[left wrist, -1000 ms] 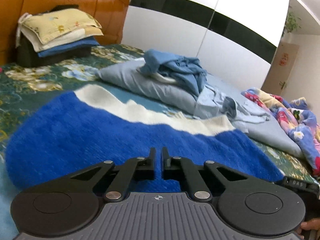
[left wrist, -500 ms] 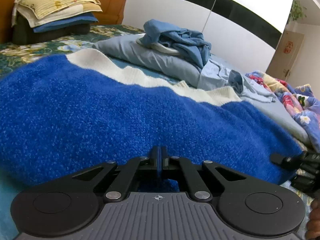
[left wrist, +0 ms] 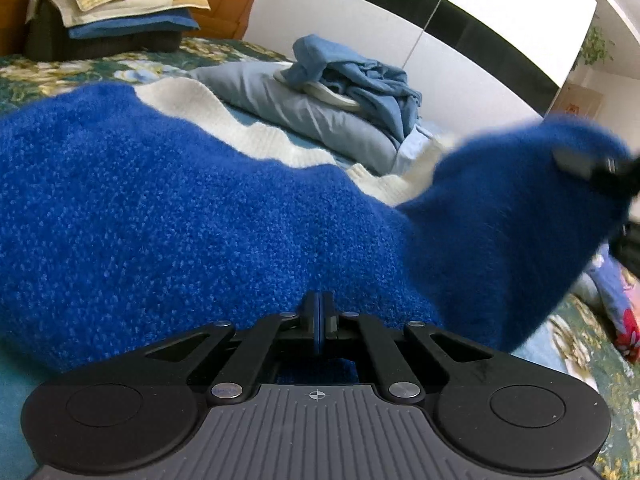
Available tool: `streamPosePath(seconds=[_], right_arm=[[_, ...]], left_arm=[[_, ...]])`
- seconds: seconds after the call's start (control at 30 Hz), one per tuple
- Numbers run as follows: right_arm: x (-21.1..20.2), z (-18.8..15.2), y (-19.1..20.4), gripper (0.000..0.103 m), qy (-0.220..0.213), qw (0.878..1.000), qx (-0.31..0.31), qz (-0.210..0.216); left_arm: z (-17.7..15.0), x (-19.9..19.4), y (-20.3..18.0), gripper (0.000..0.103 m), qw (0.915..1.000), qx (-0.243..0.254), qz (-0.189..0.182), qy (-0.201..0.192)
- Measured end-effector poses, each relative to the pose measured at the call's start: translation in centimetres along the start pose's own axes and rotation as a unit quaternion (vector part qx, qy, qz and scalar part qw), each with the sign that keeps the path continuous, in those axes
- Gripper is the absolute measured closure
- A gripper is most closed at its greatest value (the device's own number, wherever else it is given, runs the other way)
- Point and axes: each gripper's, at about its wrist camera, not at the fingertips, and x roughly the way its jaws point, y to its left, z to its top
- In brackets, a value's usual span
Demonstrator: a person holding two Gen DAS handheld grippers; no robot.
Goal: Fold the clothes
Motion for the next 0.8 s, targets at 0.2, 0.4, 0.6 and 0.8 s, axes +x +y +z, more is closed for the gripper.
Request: streamPosePath(seconds=[0.2, 0.4, 0.6, 0.8], right_arm=[[3.3, -1.7, 6.2, 0.087, 0.037, 0.996, -0.039, 0.067], [8.1, -5.4, 11.9, 0.087, 0.109, 0.985, -0.057, 0.120], [11.2, -8.5, 14.4, 0.087, 0.169, 0.973, -0.100, 0.121], [11.0, -9.1, 14.6, 0.085, 0.191, 0.965, -0.141, 0.109]], left_arm=[[0.3, 0.1, 0.9, 0.103, 0.9995, -0.022, -0.021, 0.001], [0.4, -0.7, 4.1, 0.103, 0.9927, -0.096, -0.072, -0.008], [0.3, -3.2, 7.6, 0.103, 0.9852, -0.142, -0.094, 0.017], [0.9, -7.8, 10.1, 0.101, 0.9898, -0.135, -0.043, -0.015]])
